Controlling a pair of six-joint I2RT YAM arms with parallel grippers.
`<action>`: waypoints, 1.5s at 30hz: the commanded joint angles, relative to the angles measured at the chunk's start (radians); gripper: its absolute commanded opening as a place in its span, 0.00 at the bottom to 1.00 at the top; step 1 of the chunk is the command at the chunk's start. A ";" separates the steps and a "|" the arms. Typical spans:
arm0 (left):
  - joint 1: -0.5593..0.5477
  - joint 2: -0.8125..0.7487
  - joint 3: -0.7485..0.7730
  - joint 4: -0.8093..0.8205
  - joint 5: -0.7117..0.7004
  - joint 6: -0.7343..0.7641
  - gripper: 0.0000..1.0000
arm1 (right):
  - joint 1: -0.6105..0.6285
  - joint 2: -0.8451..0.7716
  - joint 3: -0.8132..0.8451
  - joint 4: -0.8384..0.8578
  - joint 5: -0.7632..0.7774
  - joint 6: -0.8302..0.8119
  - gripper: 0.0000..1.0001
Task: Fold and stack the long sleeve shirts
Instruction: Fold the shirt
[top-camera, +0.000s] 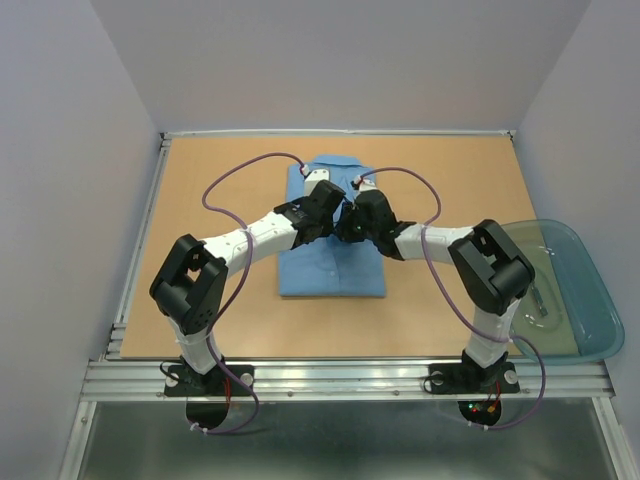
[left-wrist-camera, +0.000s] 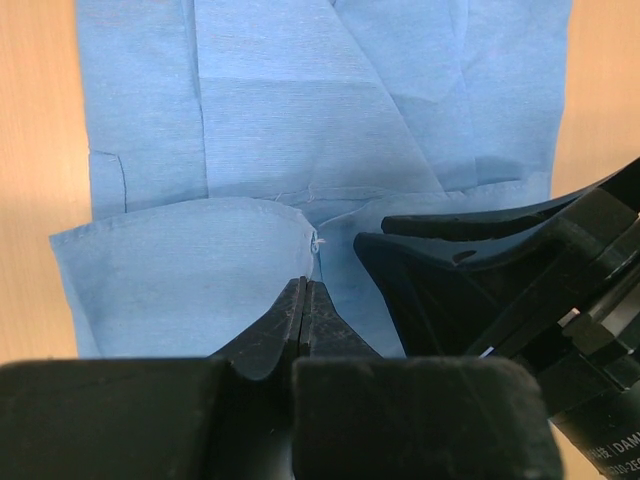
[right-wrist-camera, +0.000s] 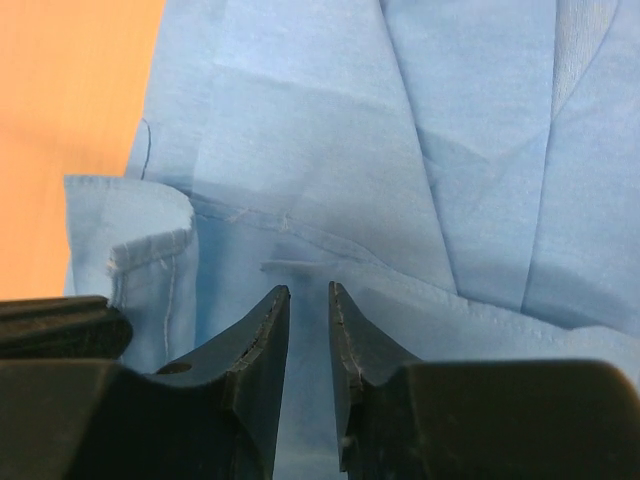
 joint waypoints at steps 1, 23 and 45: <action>0.005 -0.037 0.028 -0.004 -0.007 0.011 0.03 | -0.005 0.020 0.079 0.038 0.023 -0.035 0.28; 0.011 -0.130 -0.007 0.096 0.030 0.048 0.80 | -0.092 -0.230 -0.014 -0.071 0.105 -0.112 0.51; 0.175 -0.260 -0.504 0.278 0.258 -0.101 0.75 | -0.015 -0.043 0.052 0.096 -0.435 0.126 0.43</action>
